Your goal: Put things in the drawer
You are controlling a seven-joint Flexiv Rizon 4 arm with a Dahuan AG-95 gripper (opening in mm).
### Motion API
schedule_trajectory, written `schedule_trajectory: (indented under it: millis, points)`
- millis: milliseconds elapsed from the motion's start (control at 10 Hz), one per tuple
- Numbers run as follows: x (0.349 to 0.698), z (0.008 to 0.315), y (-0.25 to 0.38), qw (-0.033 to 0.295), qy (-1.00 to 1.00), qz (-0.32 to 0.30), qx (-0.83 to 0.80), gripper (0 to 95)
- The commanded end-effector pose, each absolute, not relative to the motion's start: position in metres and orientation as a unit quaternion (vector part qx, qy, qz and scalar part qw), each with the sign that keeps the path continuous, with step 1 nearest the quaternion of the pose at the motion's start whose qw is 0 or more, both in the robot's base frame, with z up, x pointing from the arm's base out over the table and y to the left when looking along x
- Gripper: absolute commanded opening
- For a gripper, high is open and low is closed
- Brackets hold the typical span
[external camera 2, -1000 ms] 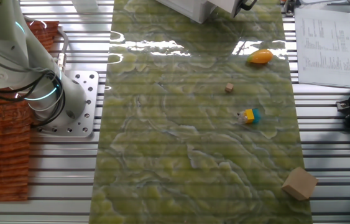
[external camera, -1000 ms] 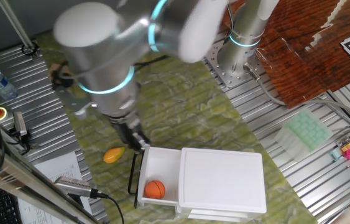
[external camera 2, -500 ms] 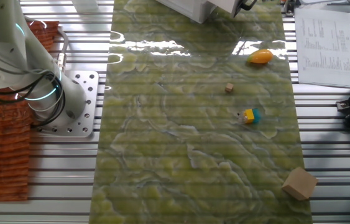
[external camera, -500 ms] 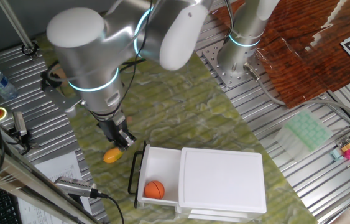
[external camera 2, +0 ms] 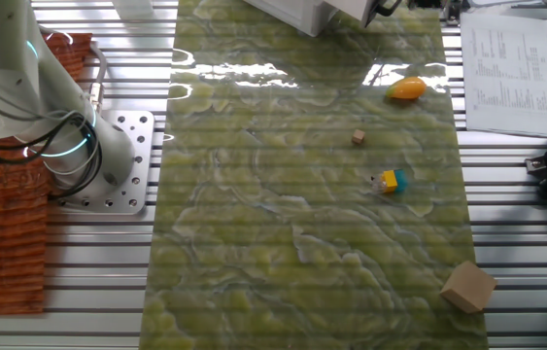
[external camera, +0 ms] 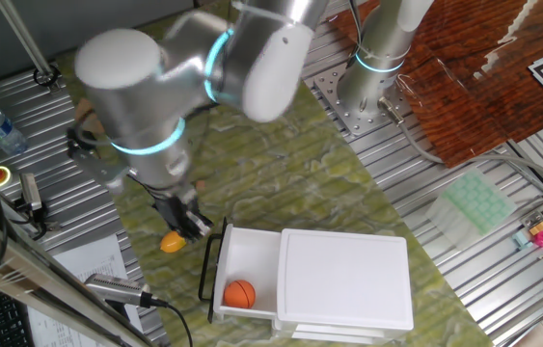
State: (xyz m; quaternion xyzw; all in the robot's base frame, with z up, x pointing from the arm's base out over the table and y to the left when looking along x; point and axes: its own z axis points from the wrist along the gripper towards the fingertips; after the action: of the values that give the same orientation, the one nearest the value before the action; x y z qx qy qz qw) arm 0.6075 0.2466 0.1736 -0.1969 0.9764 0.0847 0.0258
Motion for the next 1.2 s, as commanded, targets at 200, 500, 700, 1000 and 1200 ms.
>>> schedule_trajectory:
  millis: [200,500,700,1000,1200]
  points:
    - [0.6062,0.1714,0.2563,0.025,0.974,0.088,-0.21,0.0]
    - [0.6064,0.1705,0.2559,0.022,0.969,0.087,-0.232,0.0]
    - [0.608,0.167,0.2538,0.022,0.961,0.088,-0.26,19.0]
    - [0.6092,0.1698,0.2481,0.022,0.957,0.09,-0.274,19.0]
    - [0.6086,0.1708,0.2483,0.018,0.956,0.092,-0.279,19.0]
